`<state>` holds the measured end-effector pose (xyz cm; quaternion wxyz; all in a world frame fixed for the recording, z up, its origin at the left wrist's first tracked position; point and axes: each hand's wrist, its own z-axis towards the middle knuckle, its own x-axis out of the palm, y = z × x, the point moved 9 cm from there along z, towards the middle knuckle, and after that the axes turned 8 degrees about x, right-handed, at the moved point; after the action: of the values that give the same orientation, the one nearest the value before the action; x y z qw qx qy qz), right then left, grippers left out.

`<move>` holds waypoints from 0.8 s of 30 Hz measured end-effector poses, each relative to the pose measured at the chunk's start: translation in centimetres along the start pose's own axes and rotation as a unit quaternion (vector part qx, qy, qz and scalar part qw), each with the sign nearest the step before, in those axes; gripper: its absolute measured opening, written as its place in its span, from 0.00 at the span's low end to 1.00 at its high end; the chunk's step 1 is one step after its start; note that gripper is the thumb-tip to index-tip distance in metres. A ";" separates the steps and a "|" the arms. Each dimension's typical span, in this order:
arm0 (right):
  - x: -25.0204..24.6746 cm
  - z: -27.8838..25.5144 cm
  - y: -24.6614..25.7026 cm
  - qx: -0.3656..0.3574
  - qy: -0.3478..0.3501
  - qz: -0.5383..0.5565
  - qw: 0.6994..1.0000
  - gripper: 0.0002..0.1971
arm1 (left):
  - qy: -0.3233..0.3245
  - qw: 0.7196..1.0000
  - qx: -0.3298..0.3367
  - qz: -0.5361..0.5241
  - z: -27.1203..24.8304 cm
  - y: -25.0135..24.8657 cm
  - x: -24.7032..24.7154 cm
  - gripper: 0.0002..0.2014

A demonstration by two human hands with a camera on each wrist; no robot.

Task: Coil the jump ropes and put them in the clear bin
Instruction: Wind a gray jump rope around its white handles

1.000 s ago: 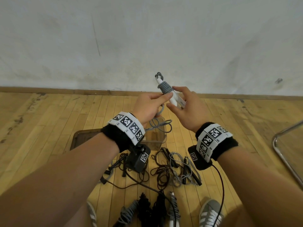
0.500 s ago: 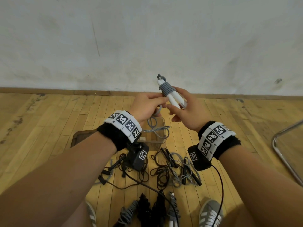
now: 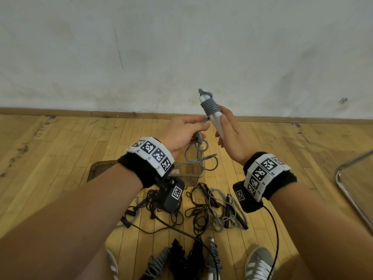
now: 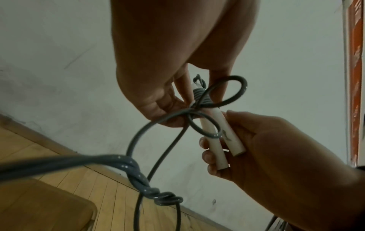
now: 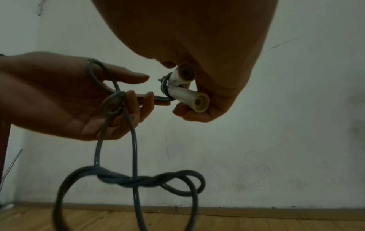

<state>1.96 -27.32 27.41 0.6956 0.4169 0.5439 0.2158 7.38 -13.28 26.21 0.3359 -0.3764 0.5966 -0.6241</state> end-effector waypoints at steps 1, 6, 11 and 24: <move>0.3 -0.2 0.2 -0.013 0.004 -0.011 1.000 0.22 | -0.013 1.000 -0.002 -0.007 0.0 0.1 -0.3 0.13; 1.7 -0.3 1.0 -0.084 0.034 -0.046 0.995 0.26 | -0.024 1.000 0.013 -0.005 -0.2 0.0 -0.4 0.07; 1.3 -0.6 1.1 -0.094 0.022 -0.045 0.994 0.30 | -0.052 0.998 0.021 -0.006 -0.2 0.0 -0.8 0.12; 1.0 -0.5 0.4 0.026 0.090 0.181 0.979 0.32 | 0.002 0.999 0.035 -0.019 0.0 -0.5 0.0 0.11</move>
<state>1.84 -26.15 27.16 0.5822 0.5051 0.5250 0.3609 7.43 -13.25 26.66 0.3357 -0.3744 0.5679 -0.6517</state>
